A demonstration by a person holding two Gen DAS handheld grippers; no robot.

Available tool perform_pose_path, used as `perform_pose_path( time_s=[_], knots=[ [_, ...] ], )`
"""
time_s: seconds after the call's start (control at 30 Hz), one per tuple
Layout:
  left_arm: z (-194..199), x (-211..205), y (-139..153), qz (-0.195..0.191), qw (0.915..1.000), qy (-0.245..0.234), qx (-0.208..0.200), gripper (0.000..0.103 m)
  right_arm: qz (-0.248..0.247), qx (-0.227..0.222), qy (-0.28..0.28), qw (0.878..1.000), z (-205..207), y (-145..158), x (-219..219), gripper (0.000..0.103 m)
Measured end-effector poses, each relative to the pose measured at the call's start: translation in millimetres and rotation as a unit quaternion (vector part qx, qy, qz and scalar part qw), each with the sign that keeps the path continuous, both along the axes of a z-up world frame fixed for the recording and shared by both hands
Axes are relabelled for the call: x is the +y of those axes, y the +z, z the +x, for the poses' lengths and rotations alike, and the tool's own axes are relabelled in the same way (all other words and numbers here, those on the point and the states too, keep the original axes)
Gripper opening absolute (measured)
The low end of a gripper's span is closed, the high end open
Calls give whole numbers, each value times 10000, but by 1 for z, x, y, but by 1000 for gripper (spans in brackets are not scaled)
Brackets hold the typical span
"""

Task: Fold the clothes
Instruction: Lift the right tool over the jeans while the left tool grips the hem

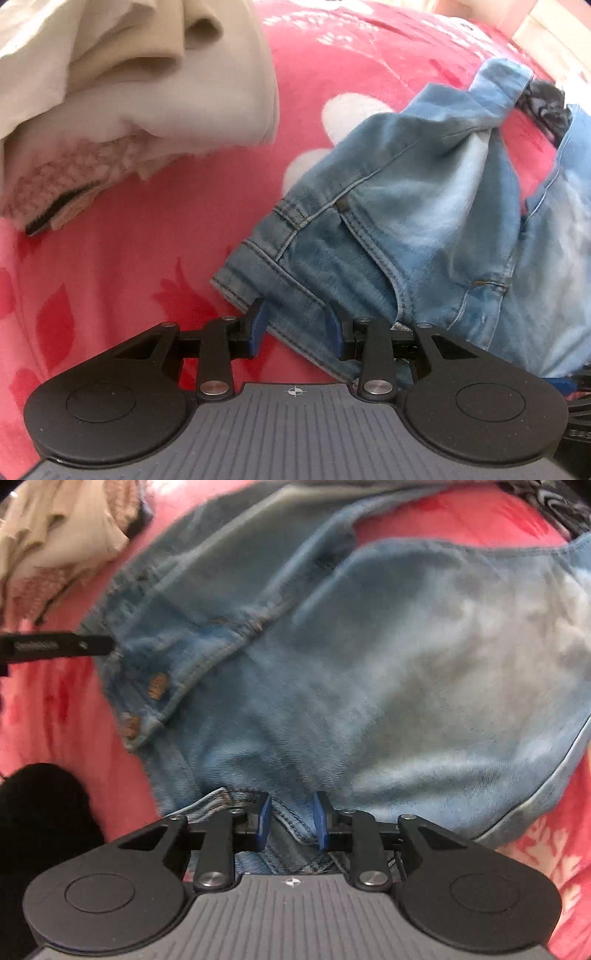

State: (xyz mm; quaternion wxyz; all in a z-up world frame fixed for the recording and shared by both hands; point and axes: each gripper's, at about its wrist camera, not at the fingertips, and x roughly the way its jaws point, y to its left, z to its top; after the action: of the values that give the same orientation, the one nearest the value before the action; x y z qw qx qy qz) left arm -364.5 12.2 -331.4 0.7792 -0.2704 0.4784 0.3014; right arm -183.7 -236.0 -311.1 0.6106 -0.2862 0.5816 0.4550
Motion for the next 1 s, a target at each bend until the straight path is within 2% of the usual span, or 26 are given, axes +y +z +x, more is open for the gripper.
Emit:
perform_pose_path(
  time_s=[0.17,0.23,0.27,0.33,0.37,0.47,0.53,0.6,0.63,0.7,0.73,0.83,1.0],
  knots=[
    [-14,3,15,191,9991,245,-277,35,813,140,-471,9955,31,44,16,27],
    [-16,10,13,216,9987,323,-329,47,1128,154,-585,9918,43,54,35,27],
    [-16,14,11,210,9986,350,-337,60,1252,215,-673,9896,50,56,46,28],
    [-15,21,6,162,9986,372,-352,64,1544,448,-929,9826,66,61,68,31],
    [-13,25,1,79,9988,330,-356,64,1695,594,-1110,9775,75,63,78,37],
    [-12,30,-8,-103,9989,249,-381,61,2019,968,-1988,9541,111,59,104,43],
    [-14,30,-10,-125,9987,260,-424,58,2107,1196,-2800,9289,141,47,110,43],
    [-17,29,-11,-76,9987,283,-425,53,2146,1451,-3600,8962,172,32,112,43],
    [-18,27,-12,-61,9986,283,-432,52,2104,1546,-3876,8841,185,24,113,43],
    [-17,26,-14,-32,9987,269,-434,50,2094,1646,-4199,8676,204,15,112,44],
    [-17,26,-14,-18,9987,262,-434,50,2095,1688,-4318,8609,212,11,112,43],
    [-15,26,-16,2,9987,258,-429,50,2135,1756,-4388,8550,223,8,114,43],
    [-13,23,-16,92,9991,236,-334,51,1740,1831,-4780,8413,239,-16,114,41]
  ],
)
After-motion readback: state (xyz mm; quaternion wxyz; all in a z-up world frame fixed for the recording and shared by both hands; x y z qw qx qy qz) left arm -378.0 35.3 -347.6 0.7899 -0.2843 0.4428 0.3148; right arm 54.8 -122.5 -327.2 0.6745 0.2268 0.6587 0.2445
